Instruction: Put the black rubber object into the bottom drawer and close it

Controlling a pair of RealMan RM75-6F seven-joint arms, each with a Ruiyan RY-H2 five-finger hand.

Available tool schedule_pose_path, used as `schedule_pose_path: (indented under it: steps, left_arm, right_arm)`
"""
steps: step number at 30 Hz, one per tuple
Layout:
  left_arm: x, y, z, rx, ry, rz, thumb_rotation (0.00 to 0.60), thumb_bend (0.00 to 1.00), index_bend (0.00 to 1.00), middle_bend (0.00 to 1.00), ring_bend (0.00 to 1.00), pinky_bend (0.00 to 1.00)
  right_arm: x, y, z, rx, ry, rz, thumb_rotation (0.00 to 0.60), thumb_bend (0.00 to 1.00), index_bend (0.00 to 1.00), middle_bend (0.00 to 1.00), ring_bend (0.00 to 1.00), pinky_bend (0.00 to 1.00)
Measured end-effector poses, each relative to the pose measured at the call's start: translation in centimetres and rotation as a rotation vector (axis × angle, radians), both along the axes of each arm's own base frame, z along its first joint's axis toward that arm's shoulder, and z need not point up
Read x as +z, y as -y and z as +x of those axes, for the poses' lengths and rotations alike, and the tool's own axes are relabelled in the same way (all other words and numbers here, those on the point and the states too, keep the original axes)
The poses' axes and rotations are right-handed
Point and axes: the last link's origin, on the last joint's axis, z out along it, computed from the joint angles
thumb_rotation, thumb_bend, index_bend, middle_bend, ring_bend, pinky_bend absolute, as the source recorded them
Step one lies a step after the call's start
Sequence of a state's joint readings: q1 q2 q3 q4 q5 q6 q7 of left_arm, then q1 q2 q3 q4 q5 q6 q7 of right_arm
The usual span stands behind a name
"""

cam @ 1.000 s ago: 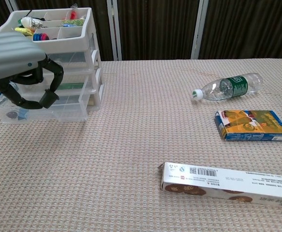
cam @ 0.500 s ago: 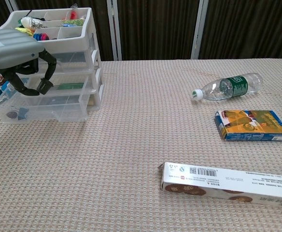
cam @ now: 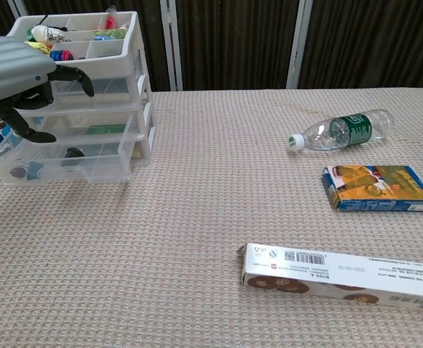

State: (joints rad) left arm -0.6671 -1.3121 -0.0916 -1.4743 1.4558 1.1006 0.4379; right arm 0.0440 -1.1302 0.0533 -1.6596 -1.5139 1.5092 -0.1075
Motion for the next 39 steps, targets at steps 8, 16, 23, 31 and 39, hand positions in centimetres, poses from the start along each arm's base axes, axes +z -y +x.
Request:
schedule_pose_path:
  steps: [8, 16, 23, 31, 39]
  left_arm:
    - [1.2, 4.0, -0.4, -0.203, -0.033, 0.003, 0.600, 0.86, 0.17, 0.09, 0.12, 0.26]
    - [0.9, 9.7, -4.4, -0.428, -0.263, -0.110, 0.600, 1.00, 0.15, 0.00, 0.00, 0.10]
    - [-0.3, 10.7, -6.5, -0.465, -0.485, -0.182, 0.600, 1.00, 0.15, 0.00, 0.00, 0.09]
    - [-1.6, 9.8, -7.0, -0.488, -0.633, -0.266, 0.600, 1.00, 0.15, 0.00, 0.00, 0.08]
    - [-1.9, 8.0, -5.9, -0.497, -0.686, -0.290, 0.600, 1.00, 0.15, 0.00, 0.00, 0.08]
  right_arm:
    - [0.0, 0.0, 0.0, -0.001, 0.000, 0.001, 0.600, 0.02, 0.05, 0.00, 0.00, 0.00]
    - [-0.1, 0.0, 0.1, 0.000, -0.007, -0.001, 0.600, 0.02, 0.05, 0.00, 0.00, 0.00]
    - [-0.1, 0.0, 0.1, -0.003, -0.009, -0.005, 0.600, 0.02, 0.05, 0.00, 0.00, 0.00]
    - [-0.1, 0.1, 0.1, 0.001, -0.008, -0.004, 0.600, 0.02, 0.05, 0.00, 0.00, 0.00]
    - [0.0, 0.0, 0.1, 0.002, -0.006, -0.006, 0.600, 0.02, 0.05, 0.00, 0.00, 0.00]
